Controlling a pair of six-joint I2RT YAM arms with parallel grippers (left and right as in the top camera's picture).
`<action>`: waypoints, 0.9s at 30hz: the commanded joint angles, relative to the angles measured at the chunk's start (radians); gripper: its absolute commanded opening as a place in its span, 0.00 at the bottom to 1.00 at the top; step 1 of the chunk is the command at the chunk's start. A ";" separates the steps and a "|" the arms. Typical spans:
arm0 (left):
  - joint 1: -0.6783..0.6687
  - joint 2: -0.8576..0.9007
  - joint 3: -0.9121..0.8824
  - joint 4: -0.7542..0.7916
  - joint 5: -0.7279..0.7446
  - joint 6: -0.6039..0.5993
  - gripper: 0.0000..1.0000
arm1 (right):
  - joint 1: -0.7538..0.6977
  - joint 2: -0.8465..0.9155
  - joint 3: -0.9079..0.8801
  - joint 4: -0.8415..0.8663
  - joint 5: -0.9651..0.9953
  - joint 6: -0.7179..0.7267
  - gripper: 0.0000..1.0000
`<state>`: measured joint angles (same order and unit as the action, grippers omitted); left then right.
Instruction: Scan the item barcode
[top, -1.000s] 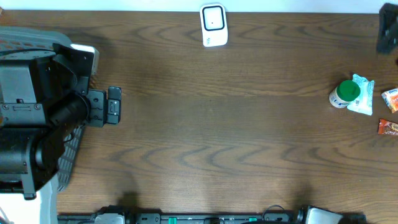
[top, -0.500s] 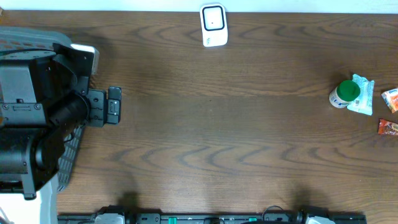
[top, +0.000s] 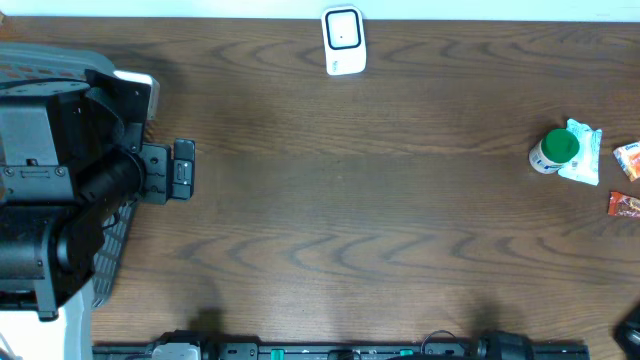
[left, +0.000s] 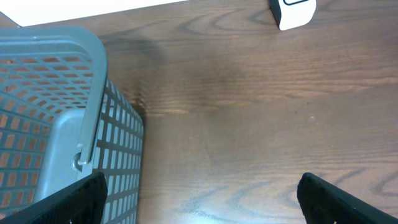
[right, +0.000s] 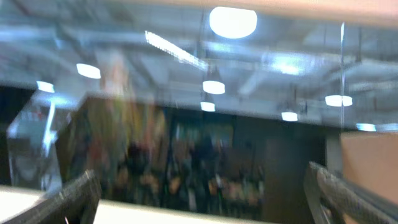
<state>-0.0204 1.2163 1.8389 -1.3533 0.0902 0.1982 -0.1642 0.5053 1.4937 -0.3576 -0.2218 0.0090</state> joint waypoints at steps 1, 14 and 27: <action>0.004 -0.002 0.002 0.000 -0.013 -0.010 0.98 | 0.009 -0.082 -0.235 0.099 -0.057 -0.006 0.99; 0.004 -0.002 0.002 0.000 -0.013 -0.010 0.98 | 0.028 -0.256 -1.050 0.530 -0.246 -0.006 0.99; 0.004 -0.002 0.002 0.000 -0.013 -0.010 0.98 | 0.028 -0.249 -1.247 0.593 -0.297 -0.037 0.99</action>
<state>-0.0204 1.2163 1.8385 -1.3540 0.0902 0.1982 -0.1398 0.2611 0.2703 0.2302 -0.4976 0.0044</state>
